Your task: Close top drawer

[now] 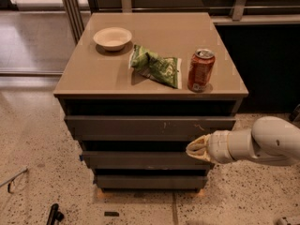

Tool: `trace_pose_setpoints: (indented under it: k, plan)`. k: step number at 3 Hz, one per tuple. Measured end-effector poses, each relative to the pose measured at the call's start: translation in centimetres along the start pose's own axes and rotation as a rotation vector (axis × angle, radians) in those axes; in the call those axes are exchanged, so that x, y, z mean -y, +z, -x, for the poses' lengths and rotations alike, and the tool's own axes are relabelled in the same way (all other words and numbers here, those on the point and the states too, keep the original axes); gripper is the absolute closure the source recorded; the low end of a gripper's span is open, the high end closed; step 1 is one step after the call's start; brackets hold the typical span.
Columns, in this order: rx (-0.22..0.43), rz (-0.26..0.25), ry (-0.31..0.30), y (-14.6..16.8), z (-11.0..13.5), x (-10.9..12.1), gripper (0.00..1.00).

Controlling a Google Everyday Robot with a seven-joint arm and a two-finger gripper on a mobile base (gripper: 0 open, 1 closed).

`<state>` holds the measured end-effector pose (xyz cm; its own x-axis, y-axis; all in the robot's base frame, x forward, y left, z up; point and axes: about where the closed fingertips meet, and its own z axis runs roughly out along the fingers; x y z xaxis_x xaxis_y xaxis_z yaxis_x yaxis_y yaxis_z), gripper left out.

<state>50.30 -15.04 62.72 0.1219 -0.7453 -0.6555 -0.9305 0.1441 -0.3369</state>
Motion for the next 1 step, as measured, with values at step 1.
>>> trace_pose_setpoints:
  k: [1]
  plan:
    - [0.056,0.148,0.066,-1.42,1.47,-3.86,1.00]
